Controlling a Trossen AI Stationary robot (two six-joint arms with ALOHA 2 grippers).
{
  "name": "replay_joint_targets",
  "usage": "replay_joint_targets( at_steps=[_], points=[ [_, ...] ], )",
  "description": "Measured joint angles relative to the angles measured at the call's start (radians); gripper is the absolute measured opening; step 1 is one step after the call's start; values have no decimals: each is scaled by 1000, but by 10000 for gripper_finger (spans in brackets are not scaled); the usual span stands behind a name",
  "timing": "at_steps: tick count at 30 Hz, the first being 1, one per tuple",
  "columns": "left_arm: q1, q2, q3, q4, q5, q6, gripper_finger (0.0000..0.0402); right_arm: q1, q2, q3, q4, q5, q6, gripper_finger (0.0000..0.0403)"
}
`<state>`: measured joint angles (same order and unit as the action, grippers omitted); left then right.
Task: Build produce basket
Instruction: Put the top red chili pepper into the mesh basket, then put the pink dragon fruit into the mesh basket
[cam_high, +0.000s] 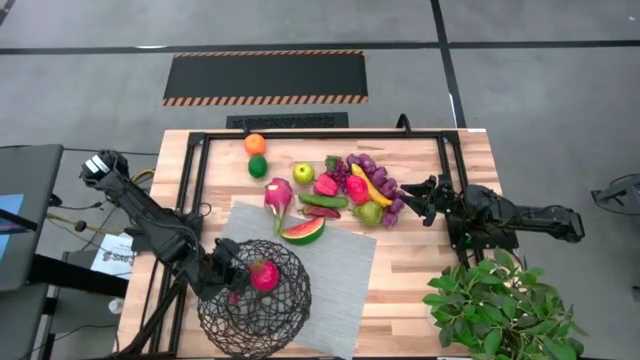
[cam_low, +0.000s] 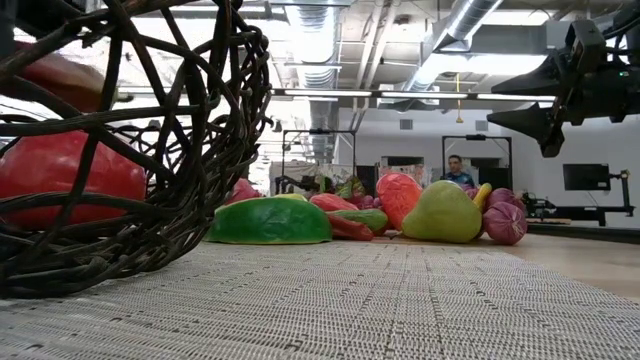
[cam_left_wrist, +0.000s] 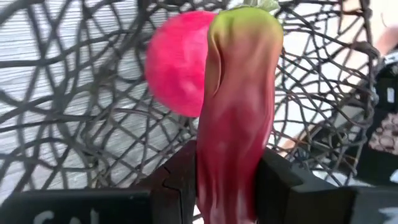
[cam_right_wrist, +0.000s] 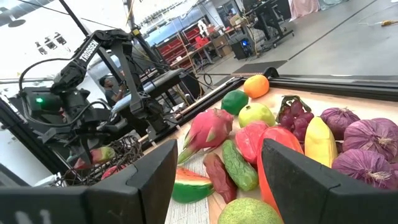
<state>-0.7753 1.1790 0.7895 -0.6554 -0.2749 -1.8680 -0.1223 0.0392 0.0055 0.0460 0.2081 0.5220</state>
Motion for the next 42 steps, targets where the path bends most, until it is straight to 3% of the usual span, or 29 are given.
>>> replay_joint_targets(
  at_steps=[17,24,31,42],
  points=[
    [-10,9,0,-53,-44,-140,99,0,0,0,0,0,-2,255],
    [-10,92,0,-50,87,-131,99,0,0,0,0,-1,-5,255],
    [-10,127,0,-47,138,-80,101,0,0,0,0,-1,-6,255],
    [-10,128,0,-98,125,-28,195,0,0,0,0,-1,-7,255]
  ],
)
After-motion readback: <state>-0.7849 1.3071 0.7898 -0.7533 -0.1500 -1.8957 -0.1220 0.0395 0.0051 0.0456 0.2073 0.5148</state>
